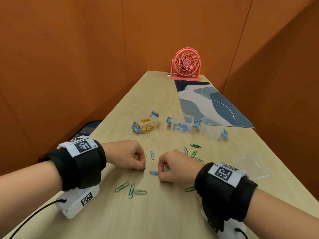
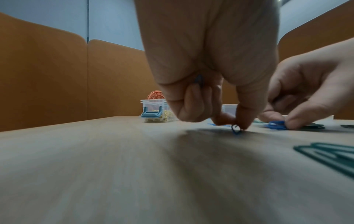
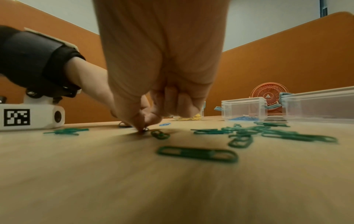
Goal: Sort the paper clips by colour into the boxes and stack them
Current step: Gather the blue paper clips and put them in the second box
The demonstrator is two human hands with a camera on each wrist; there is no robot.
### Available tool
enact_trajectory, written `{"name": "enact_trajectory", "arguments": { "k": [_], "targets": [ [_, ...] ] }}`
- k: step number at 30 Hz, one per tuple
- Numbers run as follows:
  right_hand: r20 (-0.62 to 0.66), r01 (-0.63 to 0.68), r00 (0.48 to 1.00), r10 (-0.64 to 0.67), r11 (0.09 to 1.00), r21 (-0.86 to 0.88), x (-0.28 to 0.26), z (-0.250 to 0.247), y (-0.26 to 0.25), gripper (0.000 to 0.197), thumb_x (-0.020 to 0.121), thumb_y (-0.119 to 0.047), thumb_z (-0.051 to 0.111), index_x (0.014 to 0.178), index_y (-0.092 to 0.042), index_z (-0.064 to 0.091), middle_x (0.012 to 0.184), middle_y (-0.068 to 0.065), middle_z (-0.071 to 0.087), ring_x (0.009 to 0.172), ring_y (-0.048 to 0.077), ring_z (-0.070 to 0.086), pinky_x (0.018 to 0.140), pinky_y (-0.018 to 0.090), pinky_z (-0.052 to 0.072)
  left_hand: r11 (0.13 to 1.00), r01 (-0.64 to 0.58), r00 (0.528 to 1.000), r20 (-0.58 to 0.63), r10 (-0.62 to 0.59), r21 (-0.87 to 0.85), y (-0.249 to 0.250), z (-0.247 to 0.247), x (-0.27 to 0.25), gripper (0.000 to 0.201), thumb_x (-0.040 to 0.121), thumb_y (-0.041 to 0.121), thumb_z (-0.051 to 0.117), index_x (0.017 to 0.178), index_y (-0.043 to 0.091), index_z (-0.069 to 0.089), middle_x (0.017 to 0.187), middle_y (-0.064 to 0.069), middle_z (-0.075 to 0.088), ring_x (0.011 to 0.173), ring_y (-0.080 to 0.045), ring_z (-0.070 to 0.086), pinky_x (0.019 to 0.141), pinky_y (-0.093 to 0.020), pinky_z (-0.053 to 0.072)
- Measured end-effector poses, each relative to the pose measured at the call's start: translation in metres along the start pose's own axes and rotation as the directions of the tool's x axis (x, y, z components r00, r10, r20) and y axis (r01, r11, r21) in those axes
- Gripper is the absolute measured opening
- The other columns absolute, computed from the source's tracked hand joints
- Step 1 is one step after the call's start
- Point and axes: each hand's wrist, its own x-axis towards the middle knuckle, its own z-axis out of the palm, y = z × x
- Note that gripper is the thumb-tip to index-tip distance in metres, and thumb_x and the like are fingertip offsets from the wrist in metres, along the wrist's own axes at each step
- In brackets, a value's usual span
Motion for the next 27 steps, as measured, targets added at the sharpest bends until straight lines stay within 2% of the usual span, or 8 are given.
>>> {"name": "enact_trajectory", "arguments": {
  "k": [5, 7, 12, 15, 18, 21, 24, 27],
  "targets": [
    [-0.112, -0.076, 0.991, 0.070, 0.996, -0.050, 0.004, 0.001, 0.007, 0.013, 0.087, -0.015, 0.049, 0.089, -0.009, 0.060, 0.080, 0.003, 0.055, 0.083, 0.023, 0.052, 0.069, 0.027, 0.040, 0.987, -0.069, 0.978, -0.184, 0.096, 0.149, 0.000, -0.006, 0.011, 0.009, 0.088, 0.032, 0.062, 0.087, 0.024, 0.061, 0.059, 0.009, 0.040, 0.053, -0.004, 0.039, 0.052, -0.014, 0.029],
    [-0.150, -0.100, 0.985, 0.091, 0.994, -0.054, 0.005, 0.000, 0.009, 0.017, 0.087, -0.015, 0.048, 0.093, -0.006, 0.061, 0.089, 0.008, 0.057, 0.086, 0.025, 0.054, 0.070, 0.029, 0.041, 0.983, -0.086, 0.979, -0.170, 0.113, 0.161, -0.001, -0.008, 0.016, 0.005, 0.086, 0.030, 0.064, 0.086, 0.027, 0.061, 0.065, 0.011, 0.043, 0.060, -0.006, 0.039, 0.056, -0.017, 0.030],
    [-0.165, -0.120, 0.980, 0.114, 0.993, -0.025, 0.004, -0.002, 0.010, 0.011, 0.085, -0.015, 0.050, 0.086, -0.010, 0.060, 0.083, 0.004, 0.053, 0.080, 0.021, 0.051, 0.067, 0.027, 0.039, 0.990, -0.070, 0.983, -0.162, 0.089, 0.119, 0.004, -0.013, 0.028, 0.029, 0.078, 0.030, 0.074, 0.104, 0.031, 0.060, 0.074, 0.010, 0.039, 0.067, -0.003, 0.038, 0.057, -0.018, 0.029],
    [-0.180, -0.118, 0.977, 0.114, 0.993, -0.014, 0.003, -0.002, 0.010, 0.008, 0.086, -0.015, 0.050, 0.082, -0.013, 0.057, 0.082, 0.004, 0.053, 0.079, 0.022, 0.051, 0.066, 0.027, 0.039, 0.990, -0.060, 0.991, -0.113, 0.074, 0.124, 0.003, -0.014, 0.030, 0.027, 0.080, 0.032, 0.071, 0.106, 0.034, 0.065, 0.078, 0.012, 0.043, 0.071, -0.003, 0.040, 0.059, -0.016, 0.030],
    [-0.194, -0.121, 0.974, 0.116, 0.993, -0.012, 0.004, -0.003, 0.013, 0.007, 0.087, -0.016, 0.049, 0.082, -0.014, 0.054, 0.086, 0.005, 0.054, 0.085, 0.023, 0.053, 0.070, 0.028, 0.041, 0.993, -0.010, 0.995, -0.097, 0.021, 0.114, 0.002, -0.013, 0.030, 0.018, 0.083, 0.032, 0.068, 0.100, 0.026, 0.067, 0.080, 0.010, 0.052, 0.072, -0.006, 0.042, 0.060, -0.018, 0.033],
    [-0.190, -0.120, 0.974, 0.120, 0.993, 0.016, 0.003, -0.003, 0.015, 0.005, 0.087, -0.017, 0.049, 0.085, -0.014, 0.053, 0.094, 0.006, 0.055, 0.092, 0.024, 0.054, 0.074, 0.029, 0.043, 0.978, 0.057, 0.998, -0.019, -0.054, 0.201, 0.005, -0.007, 0.027, 0.024, 0.092, 0.035, 0.054, 0.105, 0.016, 0.060, 0.089, 0.004, 0.055, 0.078, -0.009, 0.046, 0.065, -0.018, 0.036],
    [-0.163, -0.106, 0.981, 0.107, 0.994, 0.017, 0.001, -0.003, 0.016, 0.006, 0.087, -0.019, 0.049, 0.086, -0.013, 0.050, 0.085, 0.002, 0.050, 0.081, 0.021, 0.049, 0.064, 0.027, 0.038, 0.952, 0.091, 0.994, 0.036, -0.106, 0.293, 0.015, 0.001, 0.021, 0.027, 0.097, 0.033, 0.043, 0.107, 0.011, 0.053, 0.092, -0.001, 0.051, 0.079, -0.015, 0.044, 0.062, -0.022, 0.034],
    [-0.153, -0.086, 0.983, 0.097, 0.993, 0.075, -0.006, -0.003, 0.018, 0.007, 0.088, -0.019, 0.048, 0.084, -0.015, 0.044, 0.071, -0.003, 0.042, 0.065, 0.015, 0.040, 0.056, 0.025, 0.032, 0.971, 0.164, 0.981, 0.072, -0.179, 0.175, 0.025, 0.003, 0.017, 0.030, 0.098, 0.032, 0.035, 0.106, 0.008, 0.052, 0.090, -0.003, 0.047, 0.079, -0.016, 0.043, 0.069, -0.024, 0.036]
  ]
}}
